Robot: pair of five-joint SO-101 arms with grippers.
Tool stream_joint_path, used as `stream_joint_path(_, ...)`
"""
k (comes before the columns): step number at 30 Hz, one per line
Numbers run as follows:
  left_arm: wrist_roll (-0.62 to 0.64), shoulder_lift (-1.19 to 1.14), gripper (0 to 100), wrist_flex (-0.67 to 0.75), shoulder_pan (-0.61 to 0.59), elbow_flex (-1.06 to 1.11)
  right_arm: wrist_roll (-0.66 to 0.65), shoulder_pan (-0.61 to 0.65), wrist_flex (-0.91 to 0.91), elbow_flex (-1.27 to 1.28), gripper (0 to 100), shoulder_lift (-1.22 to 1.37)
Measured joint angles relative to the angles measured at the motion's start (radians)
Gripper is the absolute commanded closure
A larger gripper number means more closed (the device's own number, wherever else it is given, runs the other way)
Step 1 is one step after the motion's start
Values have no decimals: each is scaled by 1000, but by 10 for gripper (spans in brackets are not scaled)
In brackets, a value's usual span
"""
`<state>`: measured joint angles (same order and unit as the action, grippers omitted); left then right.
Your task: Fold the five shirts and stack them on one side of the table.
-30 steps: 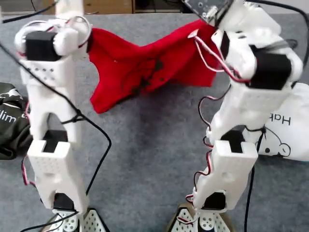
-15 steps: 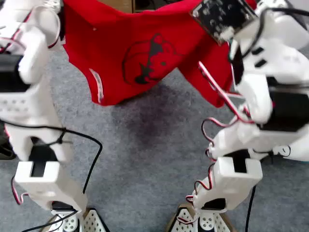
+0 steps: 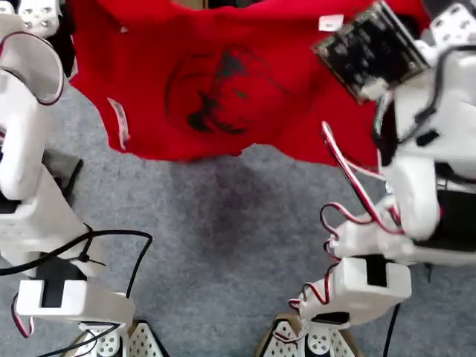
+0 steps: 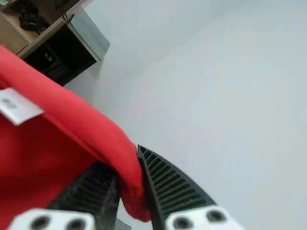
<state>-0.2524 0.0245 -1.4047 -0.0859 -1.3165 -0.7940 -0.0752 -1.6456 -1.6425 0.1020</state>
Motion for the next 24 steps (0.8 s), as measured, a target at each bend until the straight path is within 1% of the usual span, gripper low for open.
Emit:
stream_joint_path(4, 0, 0, 982, 3, -2, -95, 0, -3, -6, -2, 997, -49)
stream_joint_path(11, 0, 14, 982, 3, -3, -318, 0, -3, -94, -2, 997, -187)
stream_joint_path(18, 0, 163, 981, 3, -3, -339, 0, -3, -115, -25, 997, -345)
stream_joint_path(22, 0, 213, 981, 2, -8, -347, 0, -3, -126, -21, 997, -367)
stream_joint_path(24, -26, 219, 981, -26, -9, -330, 0, -3, -126, 21, 997, -368)
